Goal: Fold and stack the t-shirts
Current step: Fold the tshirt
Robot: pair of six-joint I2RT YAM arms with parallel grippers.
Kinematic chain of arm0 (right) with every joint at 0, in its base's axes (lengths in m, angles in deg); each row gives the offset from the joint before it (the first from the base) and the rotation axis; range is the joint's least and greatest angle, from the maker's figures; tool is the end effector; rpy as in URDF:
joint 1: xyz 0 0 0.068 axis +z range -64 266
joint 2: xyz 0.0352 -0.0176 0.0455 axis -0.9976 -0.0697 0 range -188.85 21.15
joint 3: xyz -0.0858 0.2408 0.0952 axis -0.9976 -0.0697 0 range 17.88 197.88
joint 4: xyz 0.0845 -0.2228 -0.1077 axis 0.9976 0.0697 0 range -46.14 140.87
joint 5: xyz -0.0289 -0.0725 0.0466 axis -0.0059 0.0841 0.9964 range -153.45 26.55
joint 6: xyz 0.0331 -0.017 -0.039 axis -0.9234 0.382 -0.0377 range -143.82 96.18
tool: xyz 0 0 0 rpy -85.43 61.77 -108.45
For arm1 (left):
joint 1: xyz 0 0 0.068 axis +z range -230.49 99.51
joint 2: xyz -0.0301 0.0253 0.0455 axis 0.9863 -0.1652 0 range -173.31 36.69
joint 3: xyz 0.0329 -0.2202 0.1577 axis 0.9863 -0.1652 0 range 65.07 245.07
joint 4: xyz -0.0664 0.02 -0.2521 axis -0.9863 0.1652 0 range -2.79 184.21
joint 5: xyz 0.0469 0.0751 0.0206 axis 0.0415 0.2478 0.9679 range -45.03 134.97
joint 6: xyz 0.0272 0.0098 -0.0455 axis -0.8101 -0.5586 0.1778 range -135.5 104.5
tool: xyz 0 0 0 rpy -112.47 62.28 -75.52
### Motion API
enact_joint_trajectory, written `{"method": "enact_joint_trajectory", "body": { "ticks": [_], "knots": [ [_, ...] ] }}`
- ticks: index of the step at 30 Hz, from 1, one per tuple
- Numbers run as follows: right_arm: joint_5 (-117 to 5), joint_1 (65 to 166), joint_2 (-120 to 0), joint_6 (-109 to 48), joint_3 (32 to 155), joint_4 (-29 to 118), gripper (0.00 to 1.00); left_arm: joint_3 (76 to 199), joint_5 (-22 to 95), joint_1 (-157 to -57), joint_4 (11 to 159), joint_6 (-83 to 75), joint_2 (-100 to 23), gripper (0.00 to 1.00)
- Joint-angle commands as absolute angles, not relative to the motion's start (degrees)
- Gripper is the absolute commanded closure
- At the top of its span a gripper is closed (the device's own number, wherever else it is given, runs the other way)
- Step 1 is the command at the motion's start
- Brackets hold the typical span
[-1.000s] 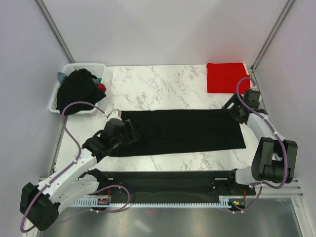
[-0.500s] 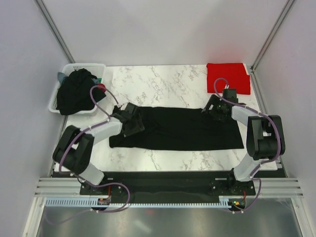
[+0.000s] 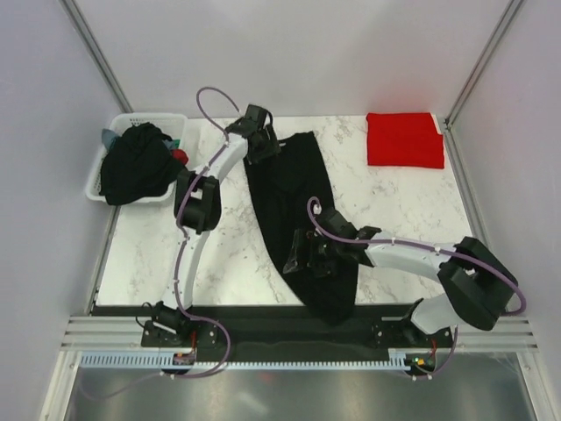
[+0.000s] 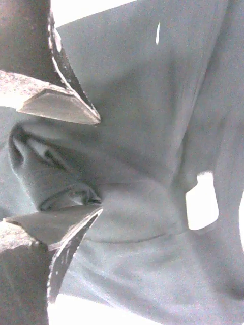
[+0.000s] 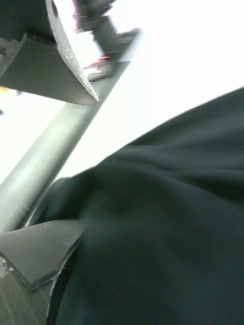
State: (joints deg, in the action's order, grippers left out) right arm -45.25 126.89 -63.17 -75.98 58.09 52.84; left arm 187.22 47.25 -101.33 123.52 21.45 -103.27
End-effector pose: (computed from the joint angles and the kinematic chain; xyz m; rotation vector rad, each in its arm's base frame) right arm 0.2017 0.1892 0.1625 0.1241 2.7599 0.9721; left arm 0.5032 -0.1901 0.1767 -0.3740 2.5245 -0.3547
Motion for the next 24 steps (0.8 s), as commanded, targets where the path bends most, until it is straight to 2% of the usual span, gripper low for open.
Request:
{"method": "enact_joint_trajectory", "body": {
  "ticks": [1, 5, 8, 12, 15, 17, 20, 24],
  "knots": [
    [-48.0, 133.7, -57.1, -83.9, 63.9, 61.9, 0.04, 207.7, 42.3, -101.1, 136.5, 14.1, -106.9, 0.27],
    [-54.3, 134.5, -53.3, -79.4, 70.2, 70.5, 0.03, 201.4, 44.7, -101.1, 133.9, 10.9, -94.8, 0.23],
    [-61.9, 134.0, -56.8, -72.6, 78.8, 76.2, 0.02, 191.0, 47.6, -101.1, 132.5, 9.5, -82.5, 0.23],
    [-64.3, 130.7, -66.5, -64.6, 91.4, 77.9, 0.02, 164.2, 47.3, -101.2, 125.5, 10.8, -64.9, 0.22],
    [-64.2, 127.2, -78.7, -59.6, 99.7, 77.9, 0.02, 144.2, 45.3, -101.3, 117.1, 13.7, -50.7, 0.23],
    [-61.7, 124.9, -84.0, -57.7, 103.9, 77.6, 0.04, 131.3, 43.6, -101.9, 112.4, 15.2, -45.2, 0.23],
    [-58.6, 122.5, -93.4, -55.5, 111.6, 77.0, 0.05, 117.3, 43.6, -103.3, 109.2, 18.6, -36.3, 0.24],
    [-57.5, 119.8, -105.7, -54.7, 121.9, 76.3, 0.05, 100.8, 35.9, -105.6, 93.3, 20.7, -28.0, 0.24]
  ]
}}
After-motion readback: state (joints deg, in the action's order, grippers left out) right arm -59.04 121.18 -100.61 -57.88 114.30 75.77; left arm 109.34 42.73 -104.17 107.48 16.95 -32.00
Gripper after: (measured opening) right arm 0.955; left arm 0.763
